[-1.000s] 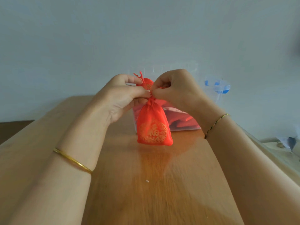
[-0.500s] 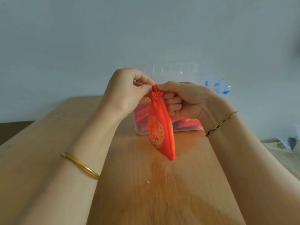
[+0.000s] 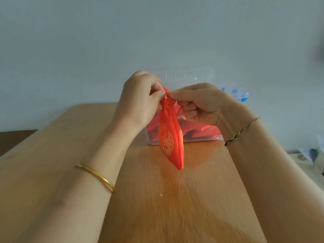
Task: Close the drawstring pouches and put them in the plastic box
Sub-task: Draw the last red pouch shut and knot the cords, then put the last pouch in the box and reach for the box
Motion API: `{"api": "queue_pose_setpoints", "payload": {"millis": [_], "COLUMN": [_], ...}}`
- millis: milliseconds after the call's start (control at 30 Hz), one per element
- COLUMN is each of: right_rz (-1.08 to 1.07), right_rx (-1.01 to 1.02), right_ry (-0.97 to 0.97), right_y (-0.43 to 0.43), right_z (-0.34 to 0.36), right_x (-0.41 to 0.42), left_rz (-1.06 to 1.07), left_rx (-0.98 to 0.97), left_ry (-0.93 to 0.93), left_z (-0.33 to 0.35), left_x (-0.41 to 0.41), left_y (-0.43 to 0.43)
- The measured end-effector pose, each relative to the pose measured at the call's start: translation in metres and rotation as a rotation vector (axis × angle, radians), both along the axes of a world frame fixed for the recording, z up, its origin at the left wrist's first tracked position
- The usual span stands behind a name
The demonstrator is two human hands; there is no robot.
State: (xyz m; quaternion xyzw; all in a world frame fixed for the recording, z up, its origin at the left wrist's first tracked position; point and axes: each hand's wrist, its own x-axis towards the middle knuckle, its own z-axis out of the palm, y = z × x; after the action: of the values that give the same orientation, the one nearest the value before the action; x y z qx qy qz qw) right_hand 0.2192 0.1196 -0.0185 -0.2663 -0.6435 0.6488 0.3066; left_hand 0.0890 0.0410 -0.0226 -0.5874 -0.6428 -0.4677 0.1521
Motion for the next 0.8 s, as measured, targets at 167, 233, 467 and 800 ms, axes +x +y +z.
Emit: {"api": "queue_pose_setpoints", "payload": {"millis": [167,233,467,800], "right_rz": [-0.222,-0.216,-0.046,-0.156], "right_rx": [0.369,0.409,0.430,0.382], "right_ry": [-0.135,-0.169,-0.436,-0.201], "right_y": [0.002,0.002,-0.008,0.014], "right_z": [0.005,0.005,-0.012,0.017], "right_x": [0.009,0.013,0.037,0.037], "left_rz": [0.067,-0.052,-0.237,-0.352], "left_rx": [-0.020,-0.061,-0.067,-0.143], "left_ry": [0.013,-0.163,-0.668,-0.918], "left_z": [0.001,0.000,-0.002,0.047], "left_x": [-0.009,-0.006,-0.003,0.004], "left_y": [0.004,0.006,0.008,0.044]}}
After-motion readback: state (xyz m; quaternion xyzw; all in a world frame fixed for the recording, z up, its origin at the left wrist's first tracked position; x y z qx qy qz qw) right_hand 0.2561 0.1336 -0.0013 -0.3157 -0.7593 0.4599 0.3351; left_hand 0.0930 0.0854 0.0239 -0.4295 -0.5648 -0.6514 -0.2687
